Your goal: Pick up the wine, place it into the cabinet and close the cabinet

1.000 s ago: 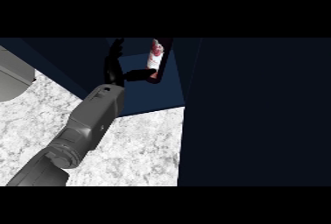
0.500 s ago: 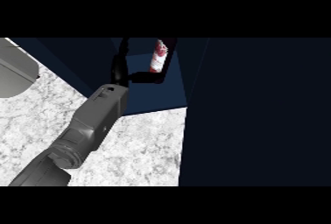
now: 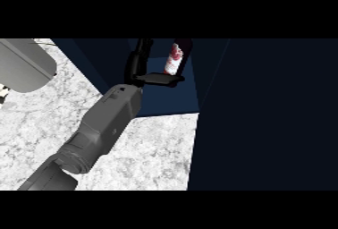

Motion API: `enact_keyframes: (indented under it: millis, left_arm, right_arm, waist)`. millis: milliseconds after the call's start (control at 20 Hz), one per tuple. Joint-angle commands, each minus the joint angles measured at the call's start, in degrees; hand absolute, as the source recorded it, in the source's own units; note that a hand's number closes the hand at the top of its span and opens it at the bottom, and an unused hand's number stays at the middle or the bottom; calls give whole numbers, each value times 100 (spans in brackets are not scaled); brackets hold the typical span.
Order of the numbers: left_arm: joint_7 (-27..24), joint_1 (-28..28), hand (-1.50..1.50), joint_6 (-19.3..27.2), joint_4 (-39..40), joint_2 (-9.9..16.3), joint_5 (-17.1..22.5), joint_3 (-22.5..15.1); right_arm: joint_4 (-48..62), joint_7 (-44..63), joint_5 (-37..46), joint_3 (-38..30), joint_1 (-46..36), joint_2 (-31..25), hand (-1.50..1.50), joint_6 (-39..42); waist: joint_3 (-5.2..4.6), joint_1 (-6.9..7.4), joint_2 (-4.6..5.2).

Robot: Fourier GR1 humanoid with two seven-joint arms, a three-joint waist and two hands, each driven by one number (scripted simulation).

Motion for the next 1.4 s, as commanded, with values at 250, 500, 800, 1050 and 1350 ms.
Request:
enact_keyframes:
  millis: [250, 500, 800, 1050, 1350]
  left_arm:
    - [386, -13, -150, -582, -661, -12, -80, 122]
    - [655, 284, -150, -105, -1638, -144, -322, -94]
    - [1359, 754, -150, 452, -3300, -95, -577, -502]
    - [1953, 1586, -150, 1209, -4836, -253, -710, -1018]
    - [2334, 2523, -150, 2194, -6430, -243, -1117, -1458]
  right_arm:
    - [-460, 324, 64, -193, 217, -219, -150, -188]
    - [-446, 383, 477, 242, 262, -81, -150, -439]
    - [-563, 710, 176, -26, 24, -397, -150, -479]
    - [-492, 752, 455, 222, -226, -309, -150, -732]
    - [-316, 639, 541, 435, -280, -299, -150, -726]
  waist:
    - [50, 419, -205]
    - [48, 552, -253]
    - [49, 605, -296]
    - [43, 595, -279]
    - [45, 535, -228]
